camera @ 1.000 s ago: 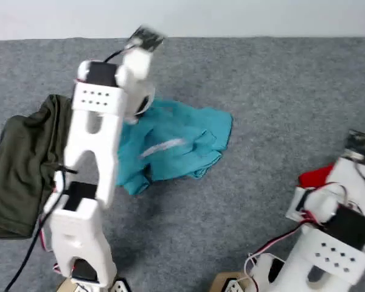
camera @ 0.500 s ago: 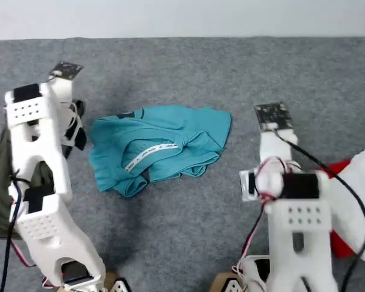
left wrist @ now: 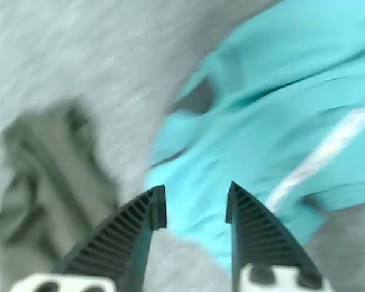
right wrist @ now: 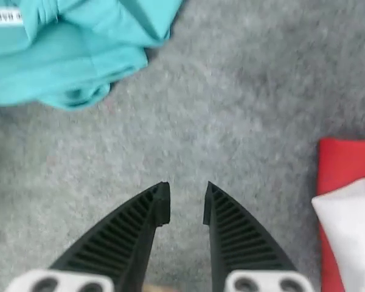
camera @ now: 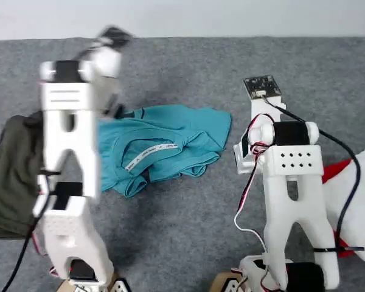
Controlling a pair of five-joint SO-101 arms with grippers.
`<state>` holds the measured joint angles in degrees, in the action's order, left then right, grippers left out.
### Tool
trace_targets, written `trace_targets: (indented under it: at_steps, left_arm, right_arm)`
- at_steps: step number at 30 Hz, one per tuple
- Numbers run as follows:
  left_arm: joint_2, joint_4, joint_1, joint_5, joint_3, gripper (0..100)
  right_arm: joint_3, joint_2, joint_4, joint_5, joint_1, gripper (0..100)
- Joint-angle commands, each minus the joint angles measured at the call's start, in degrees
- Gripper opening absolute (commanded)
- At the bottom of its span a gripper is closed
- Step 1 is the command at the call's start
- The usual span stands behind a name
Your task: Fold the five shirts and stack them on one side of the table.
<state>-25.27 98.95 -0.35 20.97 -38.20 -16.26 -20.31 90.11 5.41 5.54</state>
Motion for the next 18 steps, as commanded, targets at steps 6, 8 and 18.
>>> trace_targets:
  at_steps: [6, 8, 18]
  left_arm:
    - [-0.88, -6.77, 15.74, -2.90, 0.84, 17]
    - [-3.52, -8.35, 18.20, -3.08, 0.48, 17]
    - [-15.74, -19.96, 24.35, -3.08, 0.48, 17]
  right_arm:
    - [3.25, -0.04, 6.90, 0.62, -8.22, 11.2]
    - [3.25, -0.13, 8.40, 0.70, -11.21, 11.2]
    - [3.16, -1.19, 11.91, 1.05, -20.26, 11.2]
